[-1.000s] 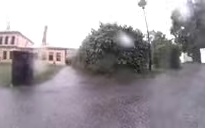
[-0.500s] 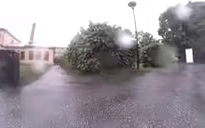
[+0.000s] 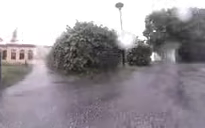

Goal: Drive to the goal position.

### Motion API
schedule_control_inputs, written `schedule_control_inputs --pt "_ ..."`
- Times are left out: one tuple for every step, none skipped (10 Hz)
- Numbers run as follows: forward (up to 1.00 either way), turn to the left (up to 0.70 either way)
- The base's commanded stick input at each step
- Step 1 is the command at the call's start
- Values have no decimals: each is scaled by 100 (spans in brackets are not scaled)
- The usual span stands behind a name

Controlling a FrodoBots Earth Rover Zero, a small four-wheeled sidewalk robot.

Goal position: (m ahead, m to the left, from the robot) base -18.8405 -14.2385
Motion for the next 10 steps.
schedule_control_inputs --pt "0 -45" --pt "0 -45" --pt "0 -45" --pt "0 -45" --pt "0 -45" --pt "0 -45" --pt "0 -45" --pt "0 -45" --pt "0 -45" --pt "0 -45"
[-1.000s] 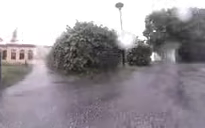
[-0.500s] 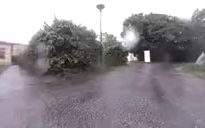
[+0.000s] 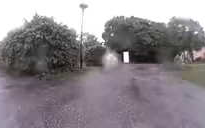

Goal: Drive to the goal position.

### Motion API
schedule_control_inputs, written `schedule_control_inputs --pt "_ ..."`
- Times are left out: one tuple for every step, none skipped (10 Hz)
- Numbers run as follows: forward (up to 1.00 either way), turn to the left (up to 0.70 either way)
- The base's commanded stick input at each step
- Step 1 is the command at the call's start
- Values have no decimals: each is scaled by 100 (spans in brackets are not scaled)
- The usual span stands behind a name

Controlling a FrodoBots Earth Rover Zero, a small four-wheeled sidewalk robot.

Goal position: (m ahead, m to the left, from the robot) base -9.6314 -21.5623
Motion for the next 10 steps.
schedule_control_inputs --pt "0 -45" --pt "0 -45" --pt "0 -45" --pt "0 -45" --pt "0 -45" --pt "0 -45" --pt "0 -45" --pt "0 -45" --pt "0 -45" --pt "0 -45"
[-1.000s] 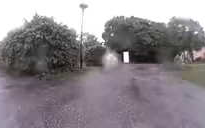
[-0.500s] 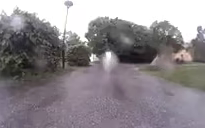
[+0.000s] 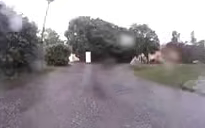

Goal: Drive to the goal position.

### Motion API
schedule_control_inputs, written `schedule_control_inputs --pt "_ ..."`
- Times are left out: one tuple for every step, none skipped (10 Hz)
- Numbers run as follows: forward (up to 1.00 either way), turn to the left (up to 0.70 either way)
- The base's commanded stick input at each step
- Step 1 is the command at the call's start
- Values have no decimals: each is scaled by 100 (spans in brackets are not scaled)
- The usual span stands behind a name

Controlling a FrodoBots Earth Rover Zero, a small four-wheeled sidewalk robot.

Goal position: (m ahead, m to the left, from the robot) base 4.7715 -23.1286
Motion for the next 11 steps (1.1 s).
schedule_control_inputs --pt "0 -45" --pt "0 -45" --pt "0 -45" --pt "0 -45" --pt "0 -45" --pt "0 -45" --pt "0 -45" --pt "0 -45" --pt "0 -45" --pt "0 -45" --pt "0 -45"
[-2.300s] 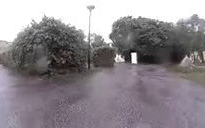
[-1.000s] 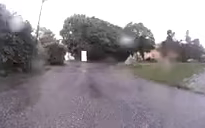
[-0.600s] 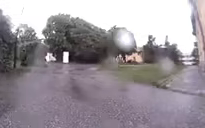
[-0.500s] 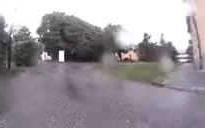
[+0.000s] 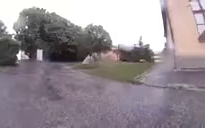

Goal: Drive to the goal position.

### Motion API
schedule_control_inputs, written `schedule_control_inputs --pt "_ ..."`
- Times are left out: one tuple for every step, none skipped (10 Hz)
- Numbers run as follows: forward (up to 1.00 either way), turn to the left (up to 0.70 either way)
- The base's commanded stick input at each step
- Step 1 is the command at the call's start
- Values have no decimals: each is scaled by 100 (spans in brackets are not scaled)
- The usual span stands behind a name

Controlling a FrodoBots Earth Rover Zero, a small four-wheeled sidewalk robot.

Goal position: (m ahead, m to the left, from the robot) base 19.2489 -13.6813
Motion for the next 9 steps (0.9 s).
schedule_control_inputs --pt "0 -45" --pt "0 -45" --pt "0 -45" --pt "0 -37" --pt "0 0" --pt "0 0" --pt "0 0" --pt "0 0" --pt "0 0"
